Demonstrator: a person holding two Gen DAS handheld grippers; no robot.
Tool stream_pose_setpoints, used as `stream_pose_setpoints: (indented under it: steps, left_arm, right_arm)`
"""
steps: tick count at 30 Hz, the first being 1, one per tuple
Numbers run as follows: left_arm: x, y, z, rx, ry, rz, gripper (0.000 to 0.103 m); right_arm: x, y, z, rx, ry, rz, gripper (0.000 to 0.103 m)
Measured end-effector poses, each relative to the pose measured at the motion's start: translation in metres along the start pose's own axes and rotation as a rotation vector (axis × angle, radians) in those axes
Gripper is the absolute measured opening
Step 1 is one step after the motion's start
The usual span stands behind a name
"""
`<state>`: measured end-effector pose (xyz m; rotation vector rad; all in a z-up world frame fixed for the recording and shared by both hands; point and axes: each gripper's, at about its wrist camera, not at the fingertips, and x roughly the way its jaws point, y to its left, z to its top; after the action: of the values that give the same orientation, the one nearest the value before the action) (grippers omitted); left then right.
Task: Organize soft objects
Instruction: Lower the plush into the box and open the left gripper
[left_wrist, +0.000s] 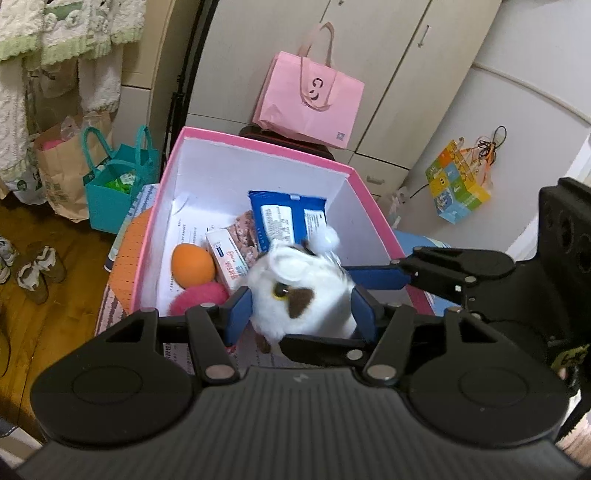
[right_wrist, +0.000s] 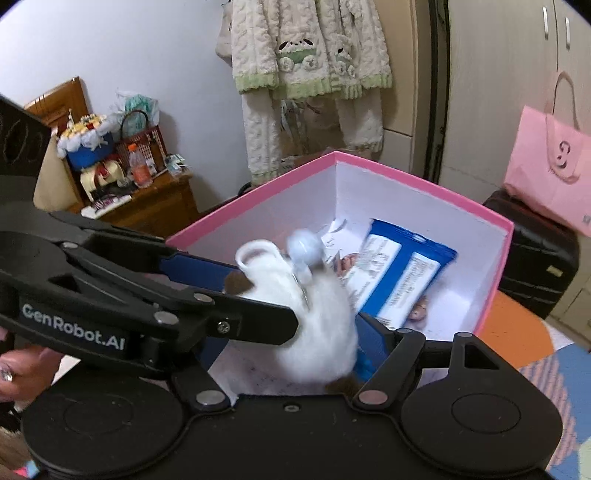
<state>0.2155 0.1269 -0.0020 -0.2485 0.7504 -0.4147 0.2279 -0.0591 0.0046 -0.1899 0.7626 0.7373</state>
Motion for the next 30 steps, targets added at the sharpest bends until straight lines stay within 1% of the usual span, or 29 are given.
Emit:
stream_pose_setpoints:
  steps: [4, 7, 11, 15, 21, 25, 30]
  left_arm:
    - [-0.002, -0.002, -0.005, -0.005, -0.008, 0.007, 0.061]
    - [-0.008, -0.002, -0.007, -0.004, -0.030, 0.033, 0.061]
    - [-0.017, -0.003, -0.008, -0.007, -0.043, 0.035, 0.061]
    - [-0.029, -0.013, -0.010, 0.019, -0.071, 0.060, 0.062]
    - [-0.051, -0.034, -0.013, 0.063, -0.107, 0.061, 0.064]
    - [-0.064, -0.048, -0.019, 0.085, -0.115, 0.032, 0.066]
    - [-0.081, -0.067, -0.028, 0.129, -0.148, 0.030, 0.066]
  right_arm:
    - [-0.011, 0.002, -0.004, -0.039, -0.028, -0.050, 0.081]
    - [-0.021, 0.000, -0.009, -0.031, -0.056, -0.047, 0.081]
    - [-0.037, -0.002, -0.017, -0.014, -0.101, -0.040, 0.081]
    - [-0.052, -0.001, -0.024, -0.010, -0.133, -0.040, 0.081]
    - [-0.074, 0.003, -0.033, -0.010, -0.172, -0.055, 0.081]
    - [-0.094, 0.006, -0.041, -0.018, -0.204, -0.070, 0.081]
    - [-0.119, 0.008, -0.054, -0.009, -0.243, -0.103, 0.081]
